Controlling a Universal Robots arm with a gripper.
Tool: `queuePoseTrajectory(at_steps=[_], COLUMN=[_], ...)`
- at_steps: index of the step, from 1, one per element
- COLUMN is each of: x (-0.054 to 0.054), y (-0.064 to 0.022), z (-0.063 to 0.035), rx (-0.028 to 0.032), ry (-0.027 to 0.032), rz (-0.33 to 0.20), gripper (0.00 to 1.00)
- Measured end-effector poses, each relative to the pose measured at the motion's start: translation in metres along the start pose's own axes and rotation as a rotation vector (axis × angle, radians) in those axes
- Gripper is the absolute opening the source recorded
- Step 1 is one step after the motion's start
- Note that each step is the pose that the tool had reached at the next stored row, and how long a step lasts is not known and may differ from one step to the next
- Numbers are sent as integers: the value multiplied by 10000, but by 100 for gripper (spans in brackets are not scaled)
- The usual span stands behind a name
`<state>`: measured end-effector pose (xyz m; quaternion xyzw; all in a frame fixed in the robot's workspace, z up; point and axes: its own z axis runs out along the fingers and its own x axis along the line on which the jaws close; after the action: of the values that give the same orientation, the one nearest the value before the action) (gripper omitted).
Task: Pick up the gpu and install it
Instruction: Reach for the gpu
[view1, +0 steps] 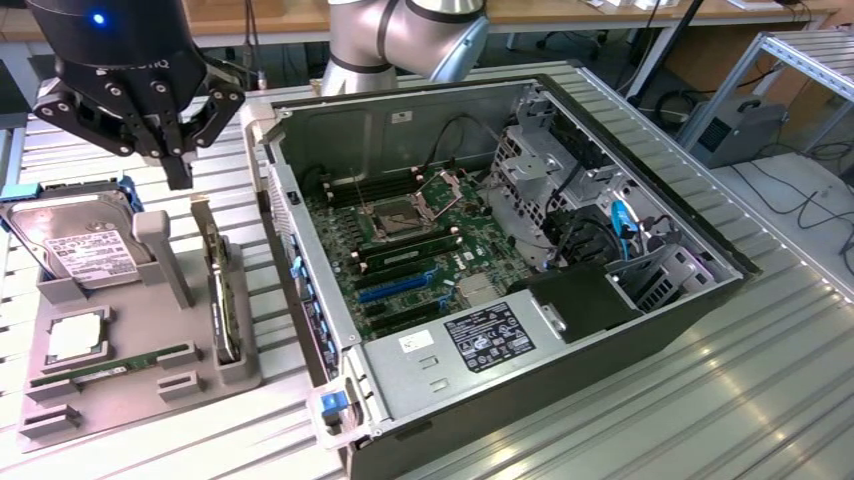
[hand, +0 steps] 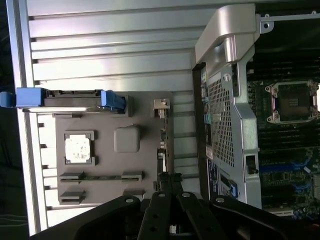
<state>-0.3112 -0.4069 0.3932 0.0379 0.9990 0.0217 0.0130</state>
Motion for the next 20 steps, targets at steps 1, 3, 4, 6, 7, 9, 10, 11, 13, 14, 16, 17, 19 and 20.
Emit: queuePoseTrajectory(at_steps=[1, 3, 4, 6, 7, 9, 10, 11, 13, 14, 16, 17, 19, 20], x=[-1, -4, -5, -7, -8, -11, -12, -13, -17, -18, -21, -22, -24, -25], y=[-16, -48, -65, -95, -109, -144, -160, -175, -223, -240, -273, -288, -318, -334], z=[0, -1, -2, -3, -3, -5, -6, -7, -9, -9, -11, -11, -12, -14], rx=[0, -1, 0, -1, -1, -1, 0, 0, -1, -1, -1, -1, -1, 0], ry=[0, -1, -1, -1, -2, -1, -1, -1, -1, -1, -1, -1, -1, 0], rz=[0, 0, -1, -1, 0, 0, 0, 0, 0, -1, 0, 0, -1, 0], gripper=[11, 11, 11, 11, 11, 11, 11, 11, 11, 11, 11, 11, 11, 11])
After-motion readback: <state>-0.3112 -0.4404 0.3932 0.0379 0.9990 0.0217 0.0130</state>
